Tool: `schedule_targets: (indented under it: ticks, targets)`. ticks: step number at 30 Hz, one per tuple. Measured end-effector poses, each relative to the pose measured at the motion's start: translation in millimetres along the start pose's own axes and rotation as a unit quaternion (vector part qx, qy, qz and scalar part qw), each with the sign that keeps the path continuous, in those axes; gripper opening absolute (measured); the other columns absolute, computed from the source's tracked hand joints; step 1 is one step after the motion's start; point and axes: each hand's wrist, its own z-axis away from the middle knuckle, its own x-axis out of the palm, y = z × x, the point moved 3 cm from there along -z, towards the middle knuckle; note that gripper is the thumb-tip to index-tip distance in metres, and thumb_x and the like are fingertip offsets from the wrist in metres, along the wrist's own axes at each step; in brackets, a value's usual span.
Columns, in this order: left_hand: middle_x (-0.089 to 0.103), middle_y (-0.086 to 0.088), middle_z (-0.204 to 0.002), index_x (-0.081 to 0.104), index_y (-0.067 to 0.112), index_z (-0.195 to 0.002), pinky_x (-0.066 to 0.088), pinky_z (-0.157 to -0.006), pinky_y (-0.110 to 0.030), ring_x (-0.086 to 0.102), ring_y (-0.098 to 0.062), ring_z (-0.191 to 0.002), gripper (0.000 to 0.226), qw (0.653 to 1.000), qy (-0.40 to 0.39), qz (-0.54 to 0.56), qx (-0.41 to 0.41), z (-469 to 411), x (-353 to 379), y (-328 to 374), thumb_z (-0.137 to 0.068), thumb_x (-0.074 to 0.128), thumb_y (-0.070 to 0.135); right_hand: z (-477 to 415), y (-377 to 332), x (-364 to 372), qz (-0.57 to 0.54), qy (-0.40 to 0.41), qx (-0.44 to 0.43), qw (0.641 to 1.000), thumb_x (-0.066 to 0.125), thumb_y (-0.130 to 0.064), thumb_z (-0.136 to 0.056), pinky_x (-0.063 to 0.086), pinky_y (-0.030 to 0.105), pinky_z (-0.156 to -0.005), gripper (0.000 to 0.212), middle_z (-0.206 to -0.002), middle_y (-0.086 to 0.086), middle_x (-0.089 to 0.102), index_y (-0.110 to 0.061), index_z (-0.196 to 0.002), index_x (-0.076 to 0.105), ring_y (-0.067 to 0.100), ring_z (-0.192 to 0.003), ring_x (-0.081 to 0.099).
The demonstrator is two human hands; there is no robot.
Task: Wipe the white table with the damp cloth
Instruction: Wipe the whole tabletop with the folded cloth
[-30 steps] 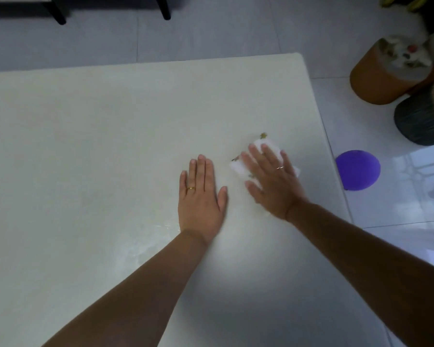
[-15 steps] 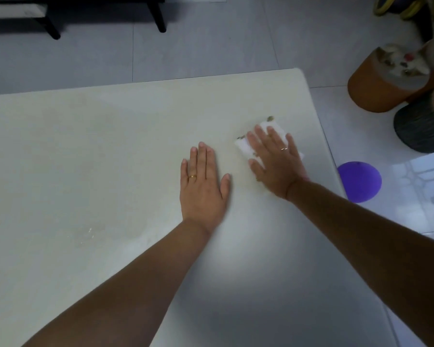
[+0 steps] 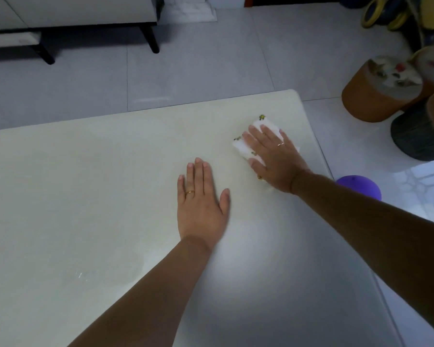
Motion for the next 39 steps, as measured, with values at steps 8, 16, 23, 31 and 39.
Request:
schedule_targets:
  ticks: [8, 16, 23, 31, 39]
  targets:
    - [-0.003, -0.008, -0.16, -0.002, 0.008, -0.15, -0.009, -0.118, -0.037, -0.012, -0.018, -0.146, 0.069, 1.0, 0.0, -0.004, -0.009, -2, 2, 1, -0.094, 0.009, 0.048, -55, -53, 7, -0.053, 0.005, 0.272, 0.961, 0.016, -0.042, -0.097, -0.007, 0.054, -0.113, 0.061, -0.16, 0.0, -0.007, -0.019, -0.15, -0.004, 0.029, -0.146, -0.007]
    - [-0.002, -0.01, -0.16, 0.0, 0.006, -0.15, -0.017, -0.116, -0.036, -0.016, -0.017, -0.144, 0.072, 1.0, 0.009, 0.005, -0.019, -5, -8, 12, -0.091, 0.008, 0.046, -50, 22, -5, -0.044, 0.018, 0.132, 0.99, 0.02, -0.041, -0.099, 0.0, 0.046, -0.117, 0.056, -0.16, -0.004, 0.001, -0.025, -0.151, 0.005, 0.018, -0.146, 0.001]
    - [-0.013, -0.006, -0.159, -0.009, 0.01, -0.149, -0.018, -0.115, -0.034, -0.02, -0.016, -0.144, 0.07, 1.0, -0.01, 0.023, 0.015, -34, 12, 59, -0.095, 0.01, 0.051, -83, -14, -2, -0.067, -0.006, 0.204, 0.977, 0.014, -0.042, -0.097, -0.008, 0.051, -0.114, 0.058, -0.16, -0.005, -0.008, -0.024, -0.15, -0.003, 0.025, -0.146, -0.009]
    - [-0.013, -0.006, -0.159, -0.009, 0.009, -0.149, -0.012, -0.118, -0.037, -0.02, -0.017, -0.144, 0.073, 1.0, -0.011, 0.011, 0.014, -31, 15, 59, -0.094, 0.008, 0.053, -67, 72, -7, -0.059, 0.019, 0.179, 0.982, 0.021, -0.041, -0.098, 0.004, 0.049, -0.116, 0.055, -0.16, -0.006, 0.004, -0.027, -0.15, 0.009, 0.019, -0.146, 0.002]
    - [-0.008, -0.007, -0.16, -0.006, 0.009, -0.15, -0.013, -0.117, -0.036, -0.014, -0.019, -0.146, 0.073, 1.0, -0.008, -0.009, 0.007, -34, 15, 59, -0.093, 0.01, 0.052, -35, 29, 8, -0.046, 0.012, 0.184, 0.982, 0.017, -0.042, -0.096, -0.006, 0.049, -0.115, 0.06, -0.16, -0.001, -0.005, -0.023, -0.15, -0.002, 0.025, -0.146, -0.005]
